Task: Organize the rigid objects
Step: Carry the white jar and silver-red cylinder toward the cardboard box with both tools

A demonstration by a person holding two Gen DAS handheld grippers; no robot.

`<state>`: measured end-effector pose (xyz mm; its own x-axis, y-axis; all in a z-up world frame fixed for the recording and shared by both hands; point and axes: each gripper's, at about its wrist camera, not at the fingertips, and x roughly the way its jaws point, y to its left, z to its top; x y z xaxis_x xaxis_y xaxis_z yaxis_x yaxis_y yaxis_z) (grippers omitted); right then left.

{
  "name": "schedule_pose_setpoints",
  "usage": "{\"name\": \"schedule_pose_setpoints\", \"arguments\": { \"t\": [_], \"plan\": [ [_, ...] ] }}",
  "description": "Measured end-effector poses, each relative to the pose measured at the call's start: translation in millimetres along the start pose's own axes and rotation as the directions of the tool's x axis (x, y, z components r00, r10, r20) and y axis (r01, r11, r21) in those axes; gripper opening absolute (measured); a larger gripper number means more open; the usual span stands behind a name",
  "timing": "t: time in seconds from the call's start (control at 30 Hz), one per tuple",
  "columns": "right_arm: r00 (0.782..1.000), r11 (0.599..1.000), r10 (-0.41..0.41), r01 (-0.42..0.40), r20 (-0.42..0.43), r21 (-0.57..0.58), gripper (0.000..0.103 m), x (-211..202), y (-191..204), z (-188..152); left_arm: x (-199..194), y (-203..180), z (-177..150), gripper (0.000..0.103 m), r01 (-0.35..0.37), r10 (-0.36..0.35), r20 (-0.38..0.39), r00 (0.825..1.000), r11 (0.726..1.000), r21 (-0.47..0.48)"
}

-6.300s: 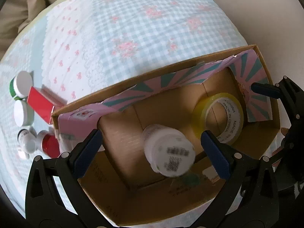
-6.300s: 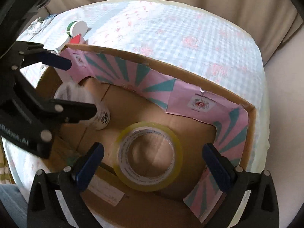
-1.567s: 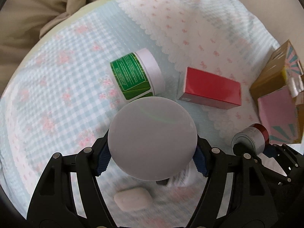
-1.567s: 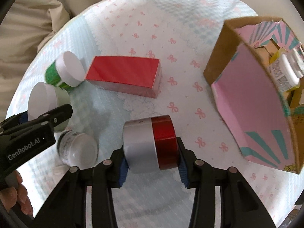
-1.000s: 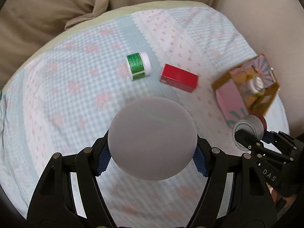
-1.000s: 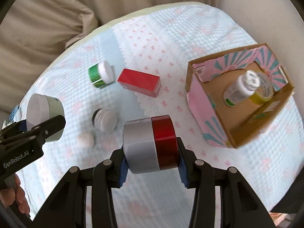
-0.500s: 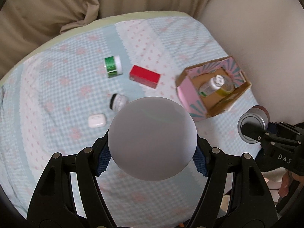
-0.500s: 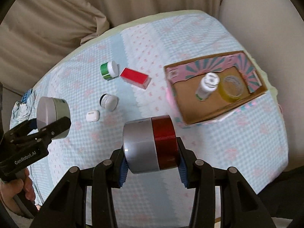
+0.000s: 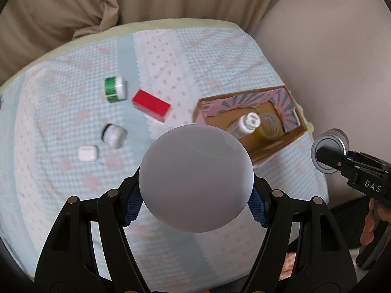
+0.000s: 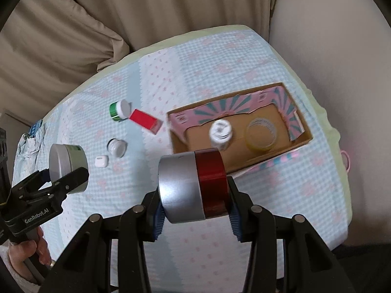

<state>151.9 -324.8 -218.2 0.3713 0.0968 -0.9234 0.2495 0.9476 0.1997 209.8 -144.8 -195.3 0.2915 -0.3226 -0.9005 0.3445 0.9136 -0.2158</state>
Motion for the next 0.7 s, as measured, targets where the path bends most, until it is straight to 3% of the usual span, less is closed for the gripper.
{"name": "schedule_pose_setpoints", "arguments": {
  "t": [0.37, 0.7],
  "plan": [
    [0.998, 0.996, -0.004, -0.002, -0.065, -0.092, 0.04, 41, -124, 55, 90, -90, 18, 0.069, -0.056, 0.052, -0.054, 0.997, 0.995, -0.08],
    [0.988, 0.986, 0.006, -0.032, -0.157, -0.165, 0.04, 126, -174, 91, 180, -101, 25, 0.069, -0.143, 0.125, -0.144, 0.982, 0.982, -0.122]
  ]
}}
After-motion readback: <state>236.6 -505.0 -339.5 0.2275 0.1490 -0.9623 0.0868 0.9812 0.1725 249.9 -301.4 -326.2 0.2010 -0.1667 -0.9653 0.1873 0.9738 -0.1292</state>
